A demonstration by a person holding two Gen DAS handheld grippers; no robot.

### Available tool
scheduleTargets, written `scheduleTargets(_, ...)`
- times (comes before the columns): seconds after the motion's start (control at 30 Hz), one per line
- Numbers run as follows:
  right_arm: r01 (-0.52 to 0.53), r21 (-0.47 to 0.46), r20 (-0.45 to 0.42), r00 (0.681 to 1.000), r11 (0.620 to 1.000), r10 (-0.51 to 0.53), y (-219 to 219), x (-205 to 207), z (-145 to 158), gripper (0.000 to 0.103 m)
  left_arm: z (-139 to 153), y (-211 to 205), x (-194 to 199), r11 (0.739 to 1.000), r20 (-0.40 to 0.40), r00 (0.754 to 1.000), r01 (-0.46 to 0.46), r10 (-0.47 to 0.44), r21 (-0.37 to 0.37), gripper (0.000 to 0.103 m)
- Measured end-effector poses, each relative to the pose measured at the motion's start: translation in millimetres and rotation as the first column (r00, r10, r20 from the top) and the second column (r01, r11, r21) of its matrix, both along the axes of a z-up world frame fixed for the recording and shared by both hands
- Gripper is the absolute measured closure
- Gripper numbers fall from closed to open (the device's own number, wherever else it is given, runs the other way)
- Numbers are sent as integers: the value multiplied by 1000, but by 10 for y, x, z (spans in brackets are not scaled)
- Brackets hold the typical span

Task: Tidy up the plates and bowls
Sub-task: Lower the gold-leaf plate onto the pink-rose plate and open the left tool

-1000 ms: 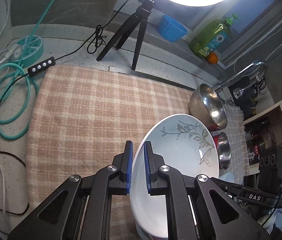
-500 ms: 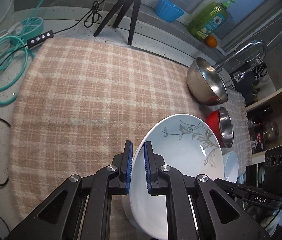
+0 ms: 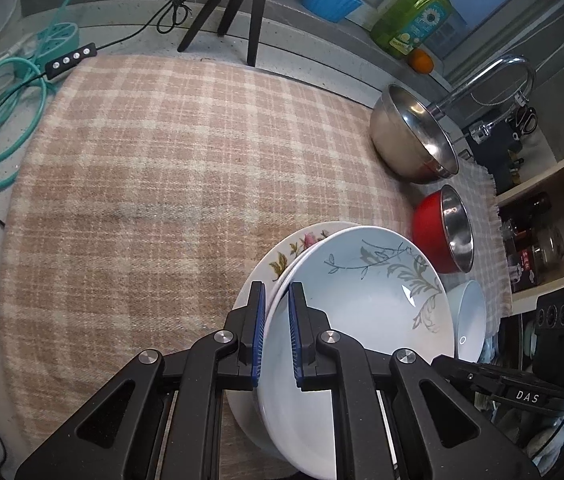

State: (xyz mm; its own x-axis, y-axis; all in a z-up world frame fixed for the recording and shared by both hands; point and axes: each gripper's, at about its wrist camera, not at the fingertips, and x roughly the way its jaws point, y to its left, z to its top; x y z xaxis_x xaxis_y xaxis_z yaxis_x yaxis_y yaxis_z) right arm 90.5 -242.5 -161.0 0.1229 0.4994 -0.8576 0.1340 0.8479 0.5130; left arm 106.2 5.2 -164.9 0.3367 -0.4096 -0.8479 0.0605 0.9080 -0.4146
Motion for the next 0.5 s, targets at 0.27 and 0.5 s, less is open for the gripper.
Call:
scheduleTargets(0.27, -16, -15, -5, 1000, 1000, 16, 42, 4, -28, 93, -37, -24, -1, 1000, -9, 1000, 3, -3, 20, 93)
scheduleTargets(0.5, -22, -39, 6, 1000, 999, 22, 66, 32, -7, 91, -39, -37, 10, 1000, -9, 1000, 5, -5, 23, 92)
